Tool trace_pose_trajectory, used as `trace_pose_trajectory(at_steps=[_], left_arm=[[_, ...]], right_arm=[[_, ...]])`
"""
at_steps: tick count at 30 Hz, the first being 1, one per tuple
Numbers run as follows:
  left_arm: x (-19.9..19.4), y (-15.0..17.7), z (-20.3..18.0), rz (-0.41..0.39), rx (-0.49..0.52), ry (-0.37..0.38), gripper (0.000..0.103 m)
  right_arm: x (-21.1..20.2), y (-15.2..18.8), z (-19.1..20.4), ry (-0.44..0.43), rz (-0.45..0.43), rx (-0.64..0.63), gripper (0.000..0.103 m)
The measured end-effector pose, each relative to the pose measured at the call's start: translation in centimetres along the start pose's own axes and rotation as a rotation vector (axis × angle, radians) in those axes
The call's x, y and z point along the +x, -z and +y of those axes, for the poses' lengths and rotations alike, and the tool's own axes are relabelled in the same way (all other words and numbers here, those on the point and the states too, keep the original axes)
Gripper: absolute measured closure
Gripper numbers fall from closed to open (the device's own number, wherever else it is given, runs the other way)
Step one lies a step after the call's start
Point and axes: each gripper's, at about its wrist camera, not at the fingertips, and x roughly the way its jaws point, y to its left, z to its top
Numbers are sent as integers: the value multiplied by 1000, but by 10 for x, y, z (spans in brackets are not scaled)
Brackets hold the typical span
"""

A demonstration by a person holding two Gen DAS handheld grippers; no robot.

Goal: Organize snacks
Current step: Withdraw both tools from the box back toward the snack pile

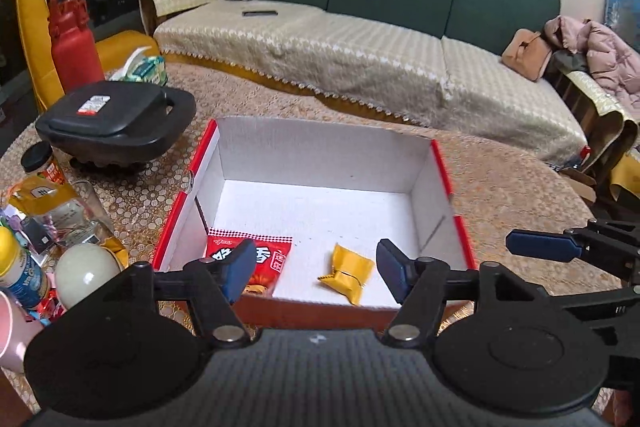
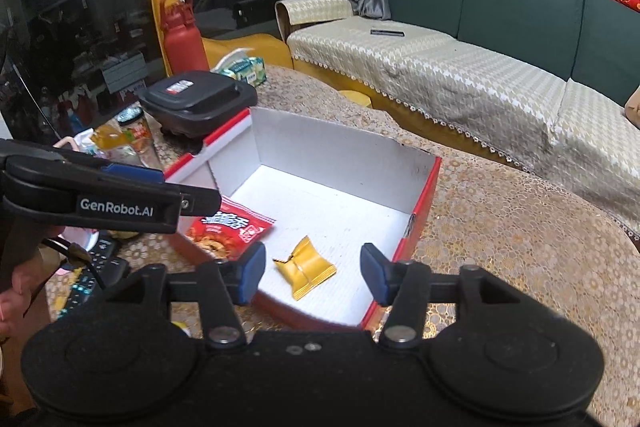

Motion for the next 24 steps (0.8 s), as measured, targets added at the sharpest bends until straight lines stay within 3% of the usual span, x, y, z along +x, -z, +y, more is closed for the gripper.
trace_pose_trajectory(at_steps=[10, 19, 24], left_arm=[[-50, 27, -11, -57, 27, 25, 22], [-84, 63, -16, -116, 45, 12, 19], [-88, 87, -17, -104, 67, 29, 14]], right_arm=[[-47, 22, 4, -29, -46, 30, 26], [-72, 47, 1, -51, -49, 64, 14], [-78, 68, 3, -45, -37, 56, 6]])
